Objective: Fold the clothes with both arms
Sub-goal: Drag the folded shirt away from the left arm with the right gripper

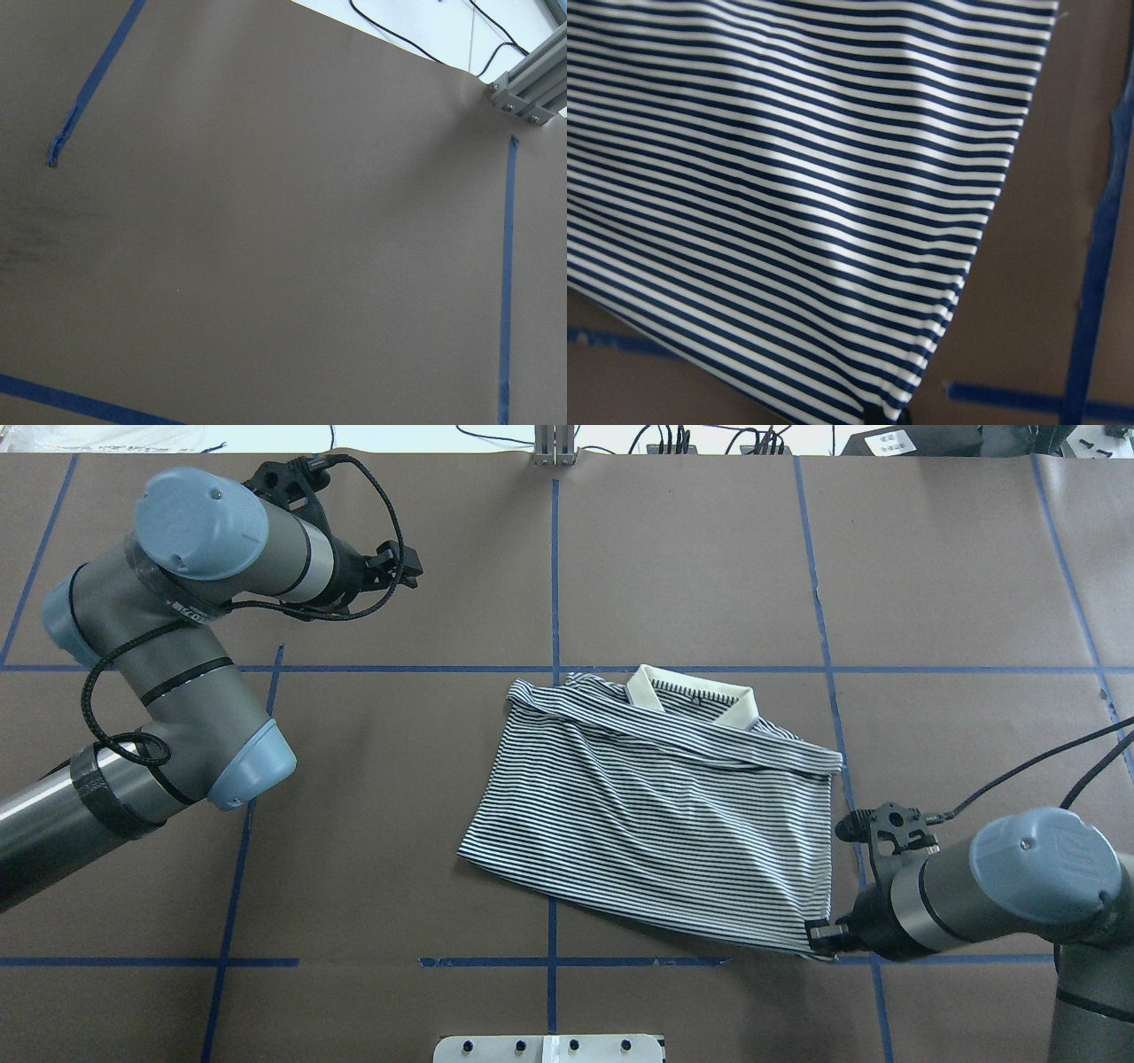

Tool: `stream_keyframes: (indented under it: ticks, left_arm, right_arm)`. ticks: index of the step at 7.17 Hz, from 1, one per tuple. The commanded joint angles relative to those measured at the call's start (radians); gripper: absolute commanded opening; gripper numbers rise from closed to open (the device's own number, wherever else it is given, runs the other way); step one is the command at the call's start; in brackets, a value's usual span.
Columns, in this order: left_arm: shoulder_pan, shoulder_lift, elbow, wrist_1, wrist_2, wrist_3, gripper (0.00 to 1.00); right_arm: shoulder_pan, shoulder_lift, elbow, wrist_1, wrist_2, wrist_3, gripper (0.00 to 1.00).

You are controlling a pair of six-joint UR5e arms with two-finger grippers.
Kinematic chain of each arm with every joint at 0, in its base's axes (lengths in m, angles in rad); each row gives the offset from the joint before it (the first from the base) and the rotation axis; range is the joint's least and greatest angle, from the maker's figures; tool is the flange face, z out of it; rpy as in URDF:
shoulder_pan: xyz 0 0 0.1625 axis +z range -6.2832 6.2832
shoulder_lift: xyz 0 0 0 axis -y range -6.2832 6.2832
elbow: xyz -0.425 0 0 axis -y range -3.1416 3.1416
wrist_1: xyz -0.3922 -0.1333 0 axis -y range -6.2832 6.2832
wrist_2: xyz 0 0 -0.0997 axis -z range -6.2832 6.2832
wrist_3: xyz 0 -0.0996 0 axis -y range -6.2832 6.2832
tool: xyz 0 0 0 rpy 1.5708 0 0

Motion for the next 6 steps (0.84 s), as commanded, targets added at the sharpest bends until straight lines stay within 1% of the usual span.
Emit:
stream_keyframes:
  ticks: [1, 2, 3, 4, 5, 6]
  left_arm:
    - [0.004, 0.009, -0.020, 0.001, -0.001, 0.000, 1.00]
    - [0.004, 0.009, -0.024, 0.001, 0.000, -0.002, 1.00]
    - [0.004, 0.009, -0.026, 0.001, -0.001, 0.000, 1.00]
    - [0.006, 0.009, -0.028, 0.001, -0.001, 0.000, 1.00]
    - [0.012, 0.009, -0.035, 0.007, -0.003, -0.002, 1.00]
    - [0.029, 0.009, -0.072, 0.039, -0.006, -0.002, 1.00]
  right_arm:
    - [-0.159, -0.032, 0.064, 0.004, 0.006, 0.151, 0.00]
    - [-0.211, -0.031, 0.068, 0.005, 0.006, 0.160, 0.00]
    - [-0.237, -0.031, 0.070, 0.007, 0.006, 0.164, 0.00]
    - [-0.242, -0.023, 0.070, 0.008, 0.000, 0.166, 0.97]
    - [-0.241, -0.003, 0.070, 0.009, -0.006, 0.166, 1.00]
    - [-0.190, 0.021, 0.070, 0.009, -0.006, 0.166, 1.00]
